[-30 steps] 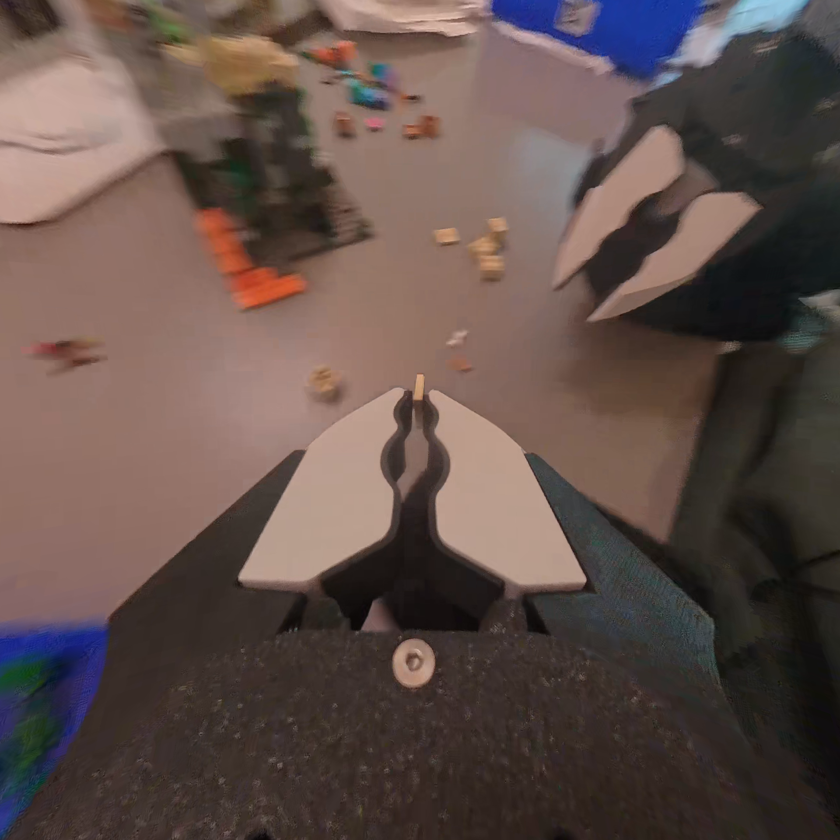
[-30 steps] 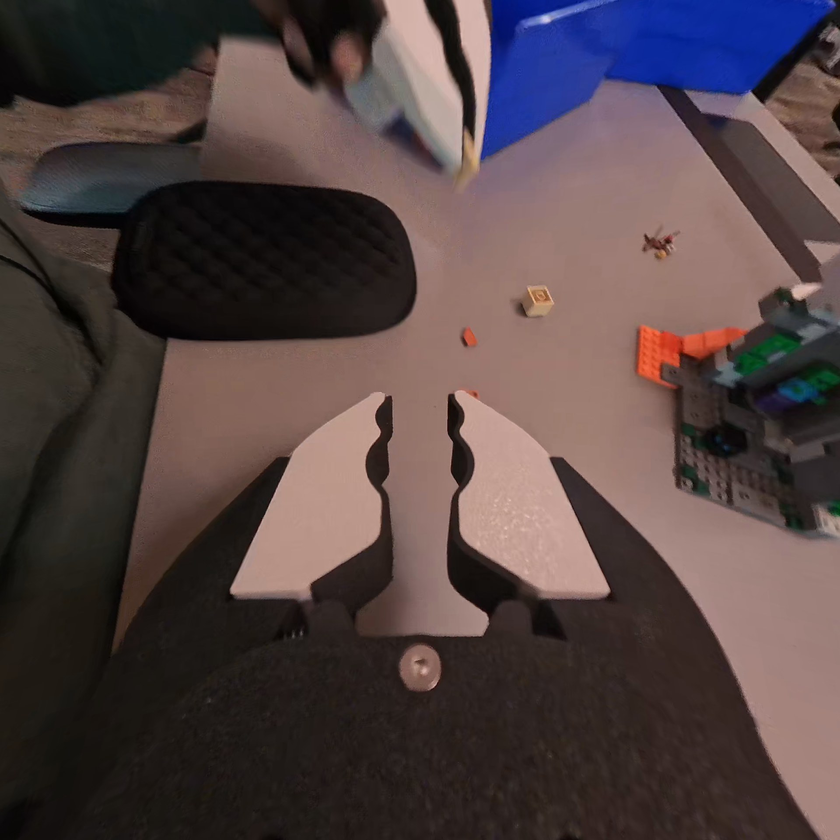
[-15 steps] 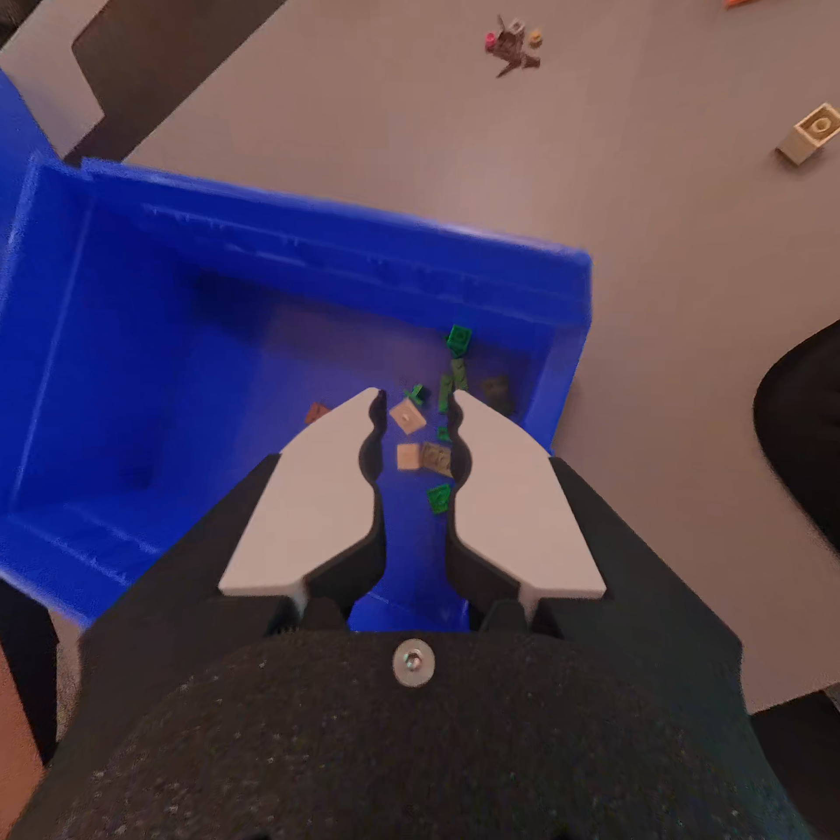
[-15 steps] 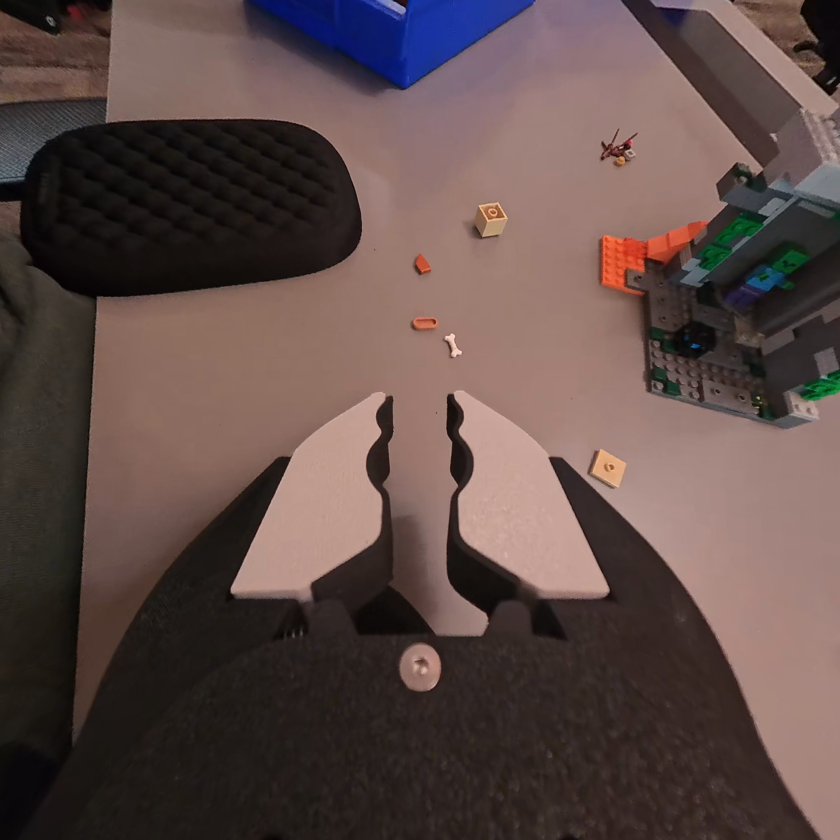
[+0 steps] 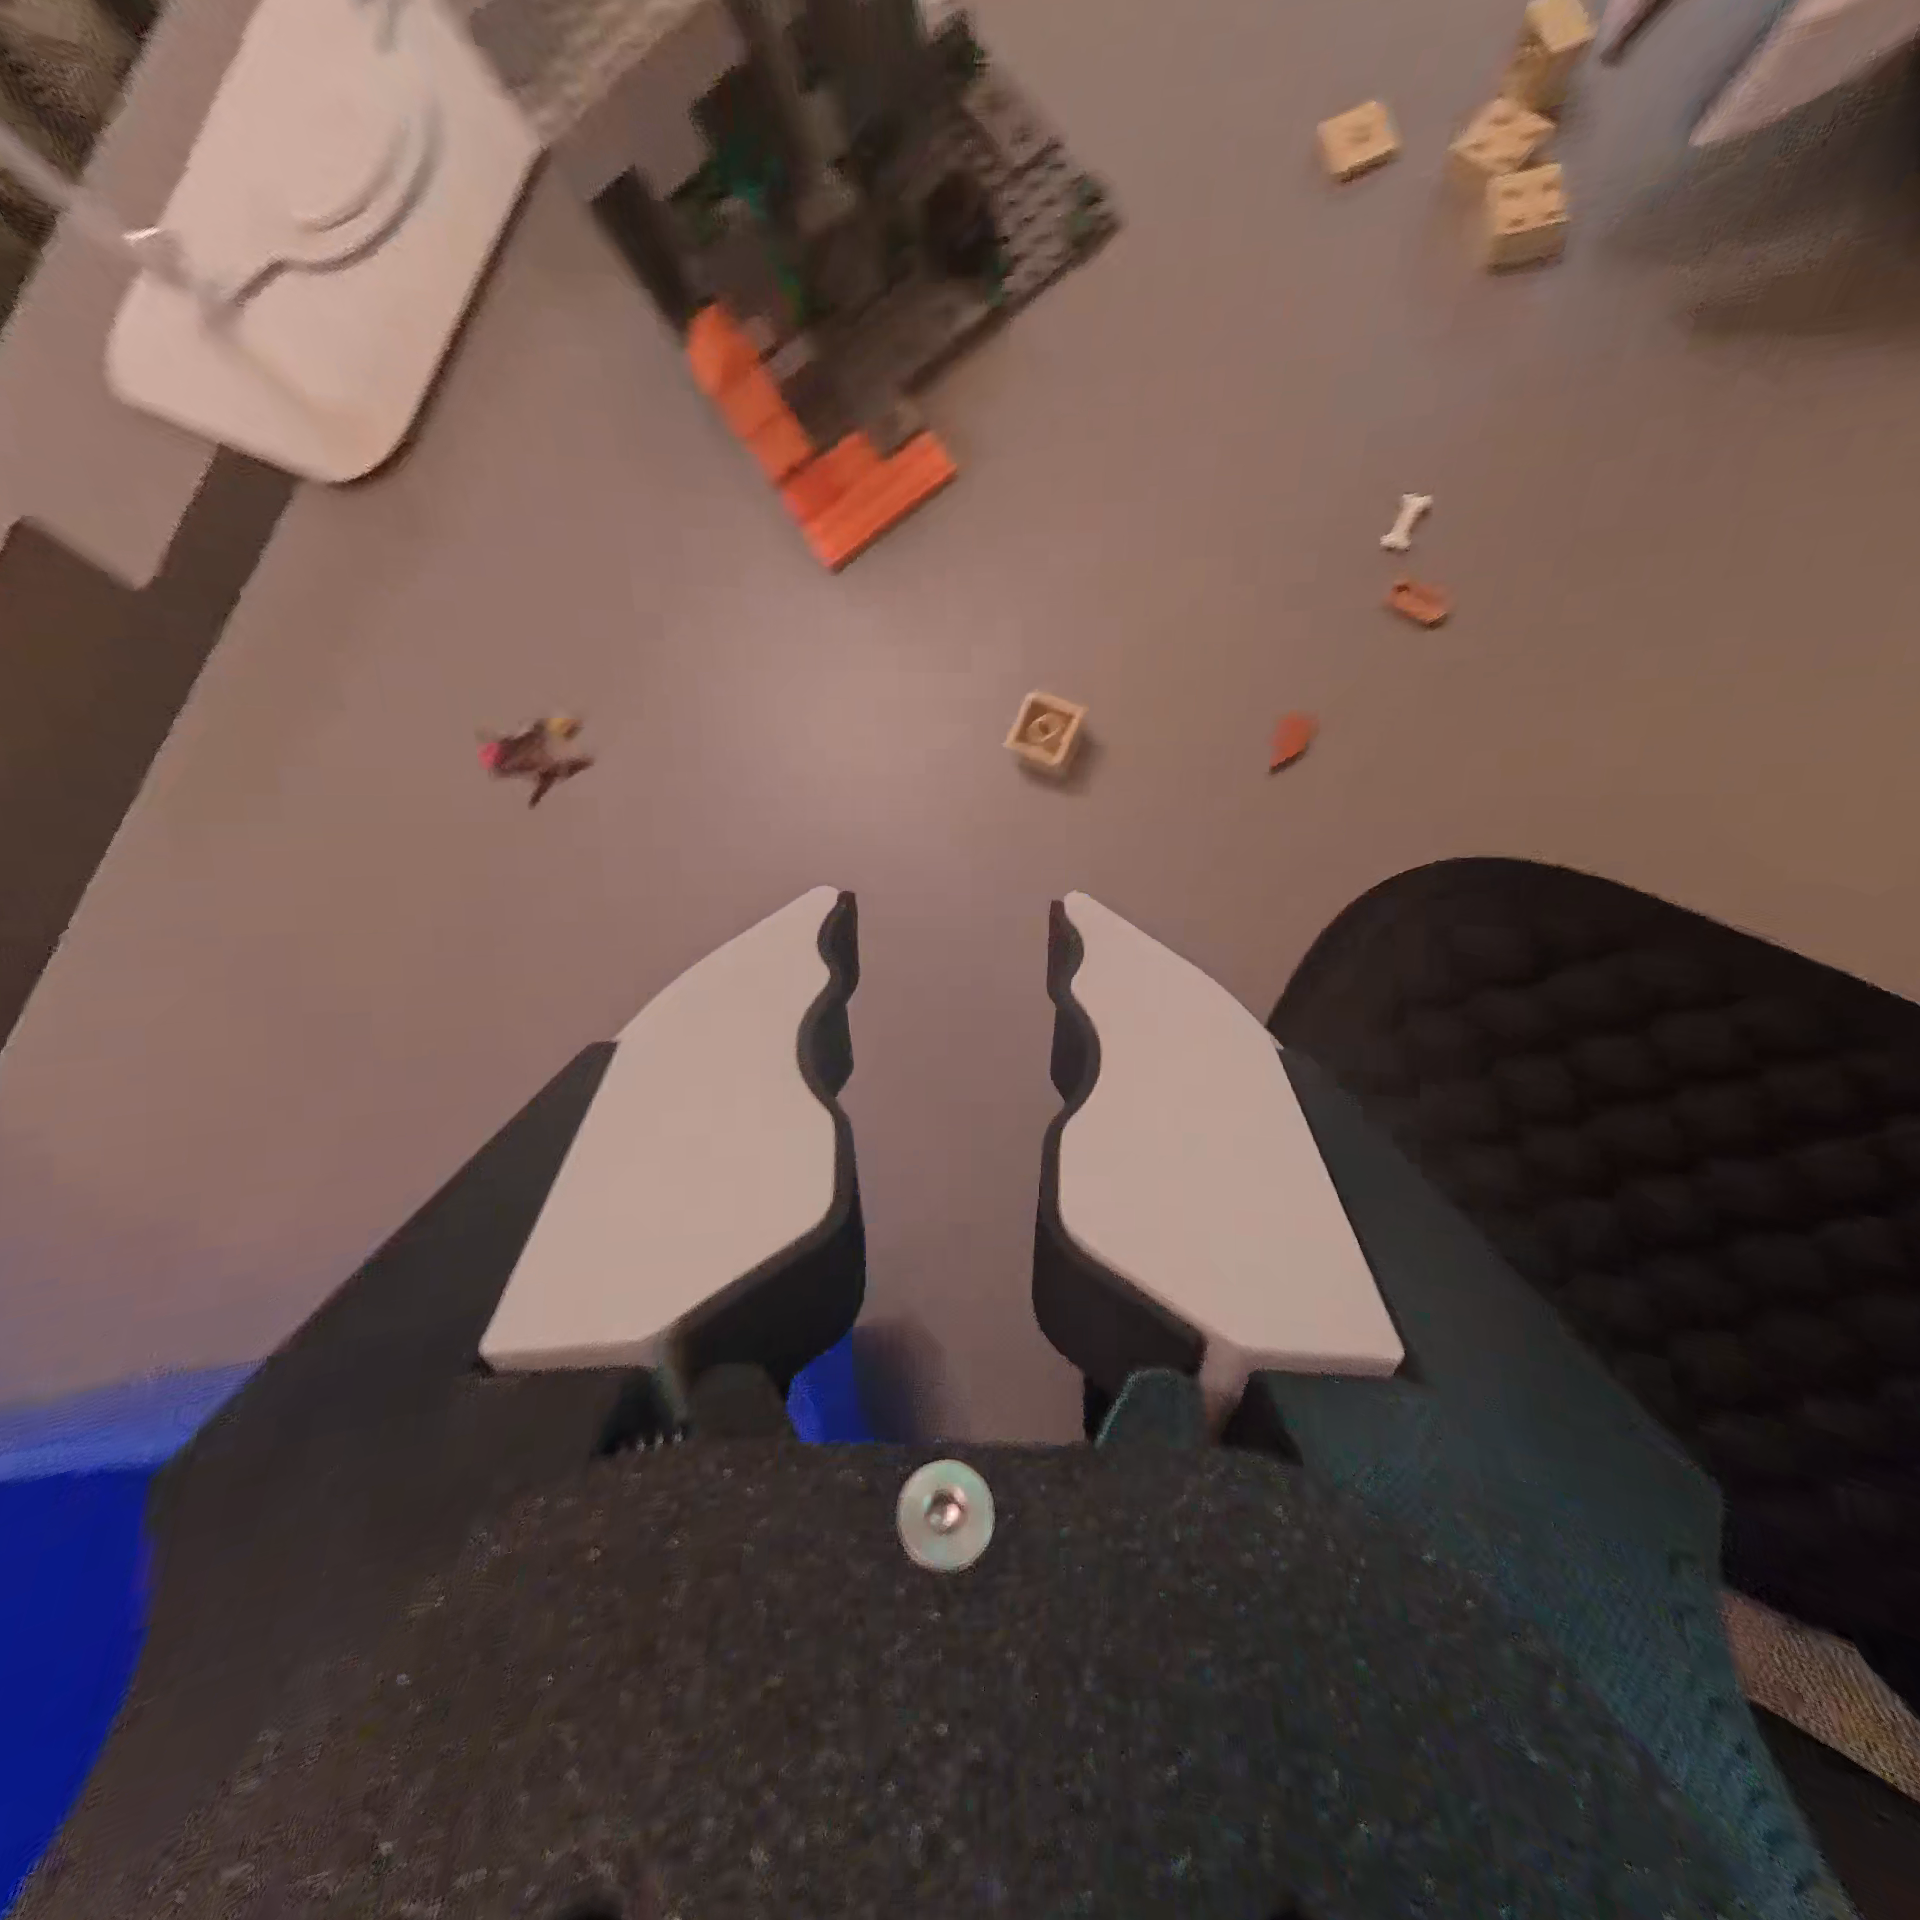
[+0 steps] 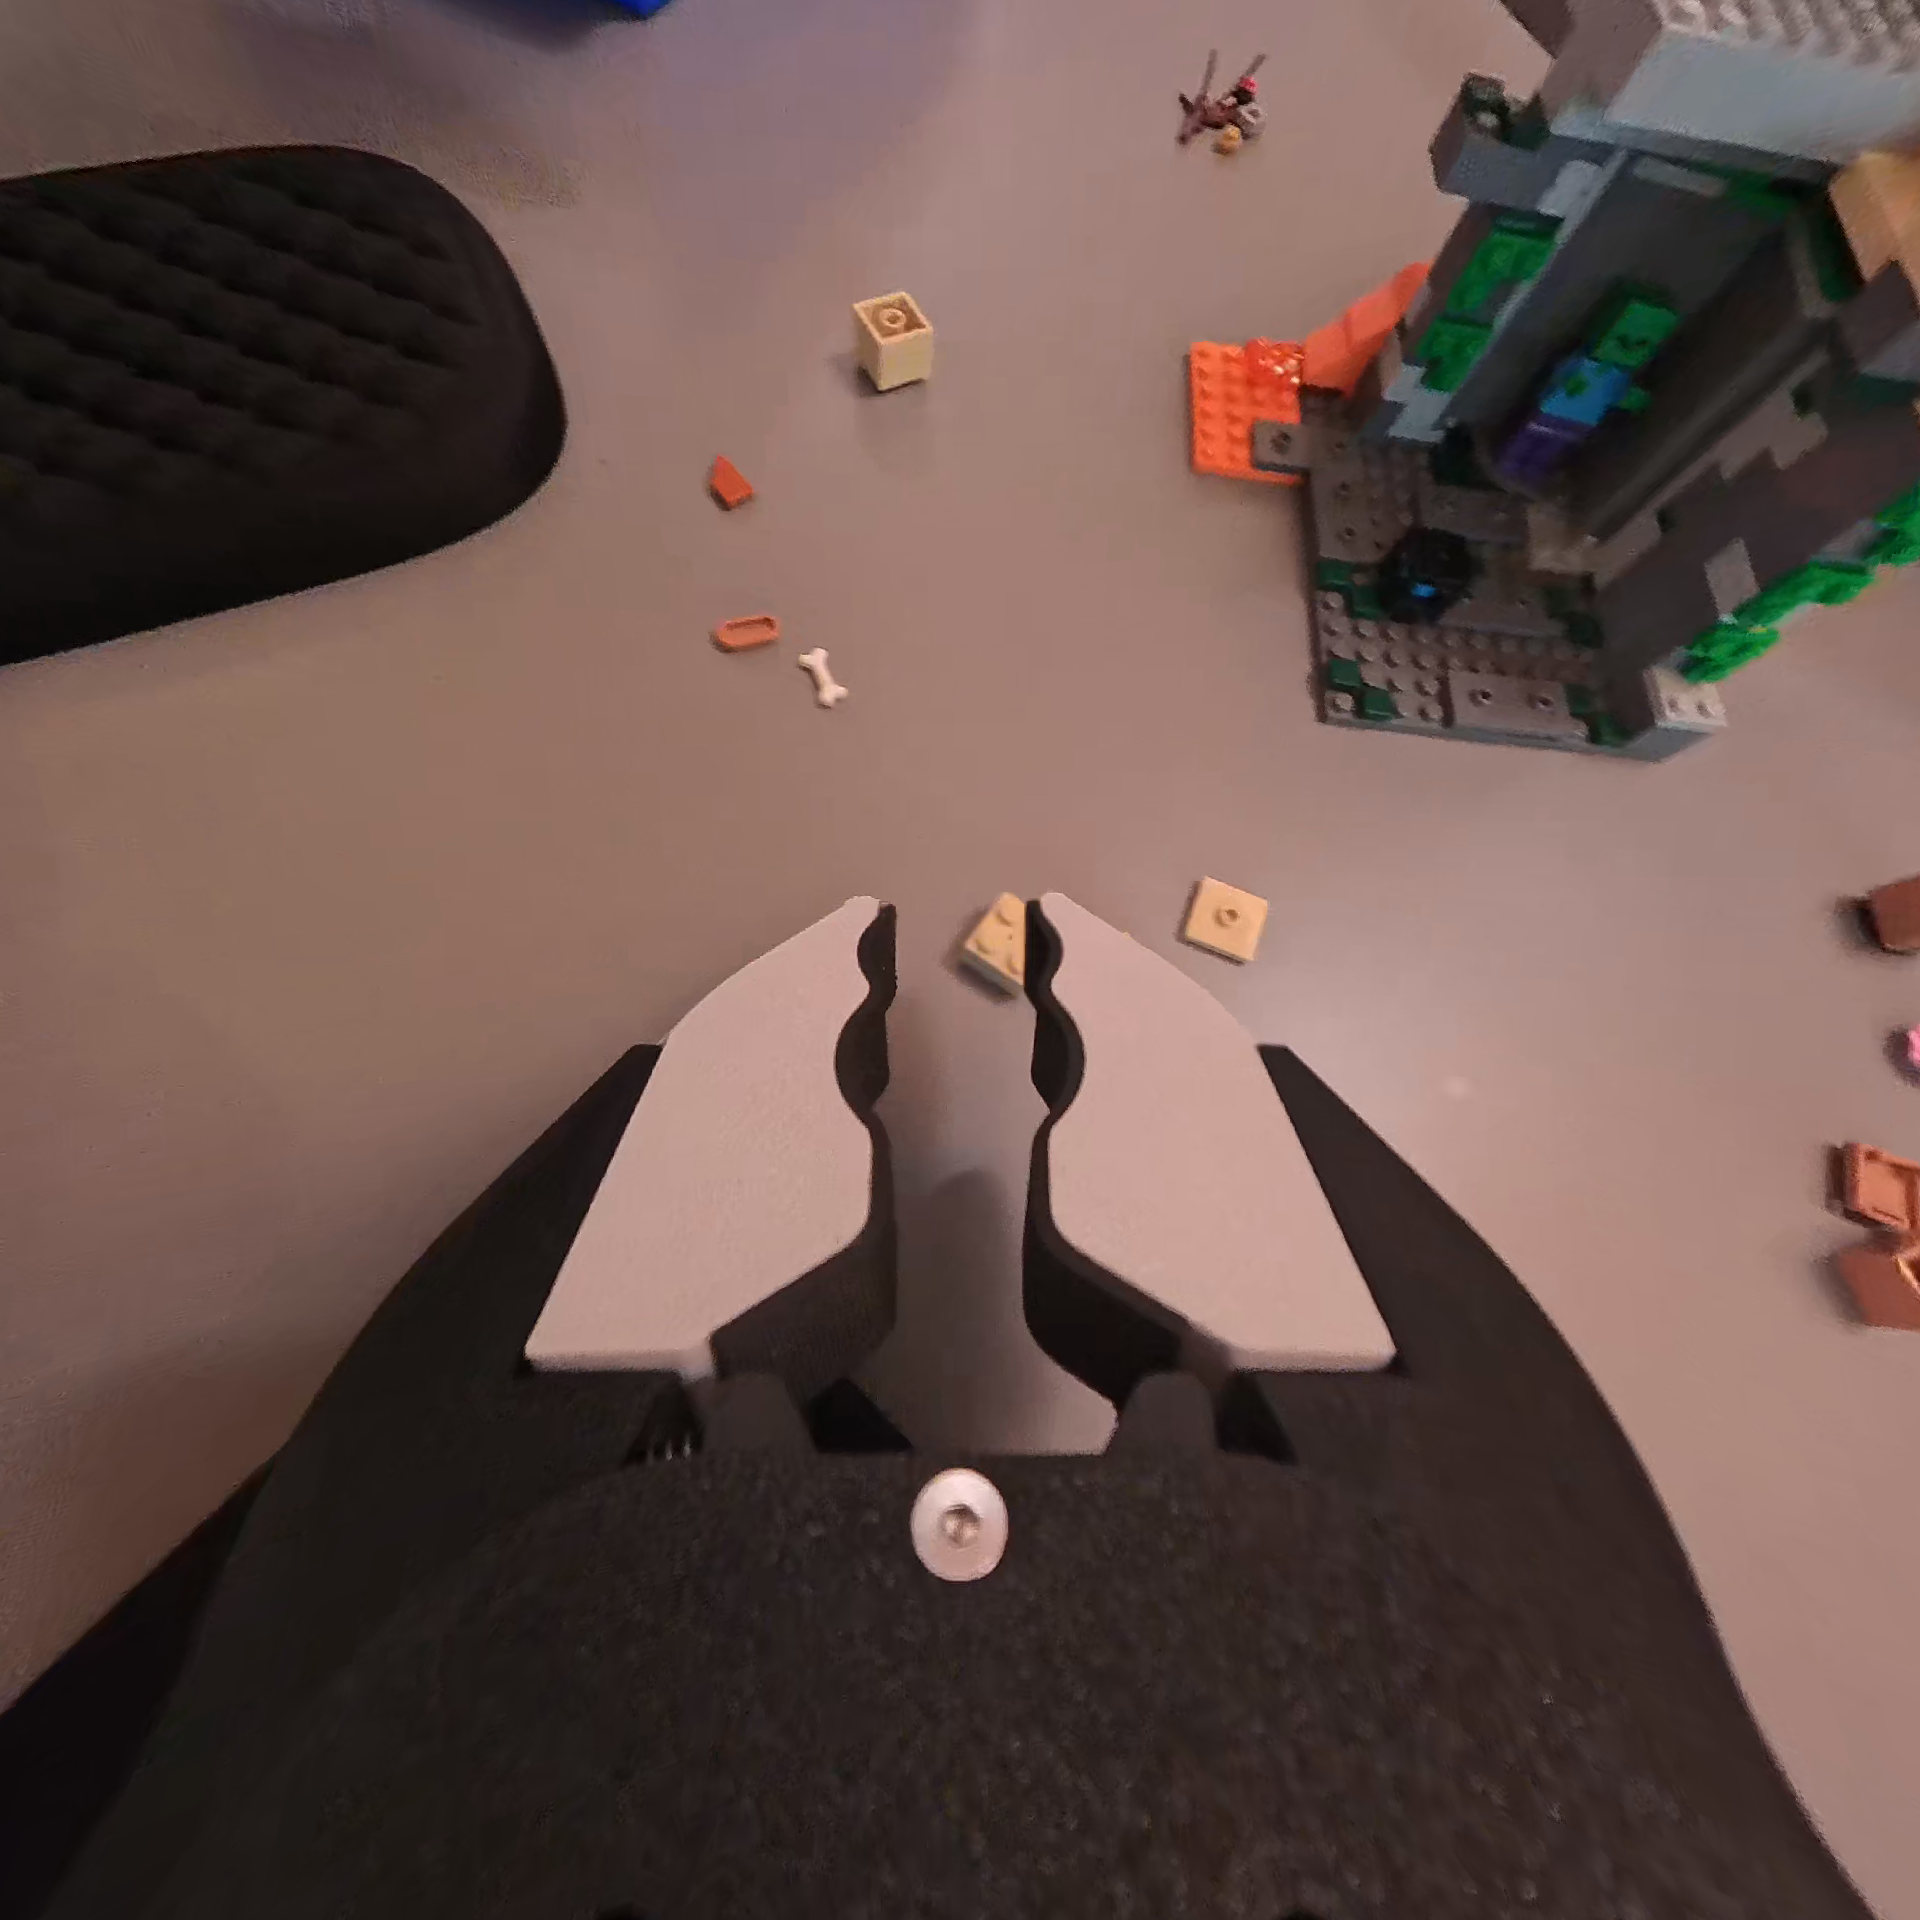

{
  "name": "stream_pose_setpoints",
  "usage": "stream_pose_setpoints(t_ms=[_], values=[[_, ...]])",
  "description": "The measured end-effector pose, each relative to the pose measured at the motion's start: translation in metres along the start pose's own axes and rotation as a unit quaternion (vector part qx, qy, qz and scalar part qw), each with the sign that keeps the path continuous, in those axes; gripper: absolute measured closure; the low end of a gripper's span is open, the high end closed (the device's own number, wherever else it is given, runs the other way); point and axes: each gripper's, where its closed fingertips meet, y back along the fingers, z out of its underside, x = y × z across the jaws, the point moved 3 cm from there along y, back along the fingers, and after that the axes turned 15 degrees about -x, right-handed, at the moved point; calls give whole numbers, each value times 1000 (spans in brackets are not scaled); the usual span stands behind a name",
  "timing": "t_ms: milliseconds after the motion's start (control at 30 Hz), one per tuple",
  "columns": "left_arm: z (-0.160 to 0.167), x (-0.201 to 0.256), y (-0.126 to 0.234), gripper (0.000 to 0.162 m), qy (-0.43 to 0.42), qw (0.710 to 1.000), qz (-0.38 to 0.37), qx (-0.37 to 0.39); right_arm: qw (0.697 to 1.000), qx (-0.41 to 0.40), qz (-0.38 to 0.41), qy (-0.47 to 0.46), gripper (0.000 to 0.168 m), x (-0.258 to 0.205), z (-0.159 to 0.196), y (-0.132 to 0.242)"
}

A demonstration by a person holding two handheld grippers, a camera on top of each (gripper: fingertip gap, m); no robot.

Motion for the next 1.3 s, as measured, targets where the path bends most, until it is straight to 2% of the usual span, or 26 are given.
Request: stream_pose_setpoints(t_ms=[133,300,533,700,733,767,833,900,1000,1133,1233,1300], values=[[-15,13,-40,123,-44,998,35,-40,1000,-3,6,-23,144,13,5,1],[-9,9,-88,115,-69,988,68,-118,999,-5,15,-28,144,16,12,6],[-14,8,-93,131,-78,981,119,-129,999,-2,11,-41,144,17,23,10],[-21,18,-95,126,-82,979,156,-100,999,4,10,-42,144,17,22,8],[-24,19,-97,129,-84,980,155,-92,999,5,9,-41,144,17,22,8],[-27,19,-97,143,-85,982,148,-83,999,5,8,-41,144,16,21,7],[-30,20,-97,145,-89,984,136,-76,999,5,8,-38,144,15,21,6],[-32,22,-87,145,-90,986,122,-72,999,5,10,-35,144,14,22,7],[-32,11,-50,145,-81,992,82,-50,999,9,12,-38,144,13,26,9],[-4,-33,11,145,-18,999,35,-37,999,16,11,-47,144,15,29,12],[20,-59,44,145,51,998,49,5,998,29,7,-50,145,14,26,14],[27,-57,56,145,75,993,80,48,998,45,0,-44,145,9,19,14]])
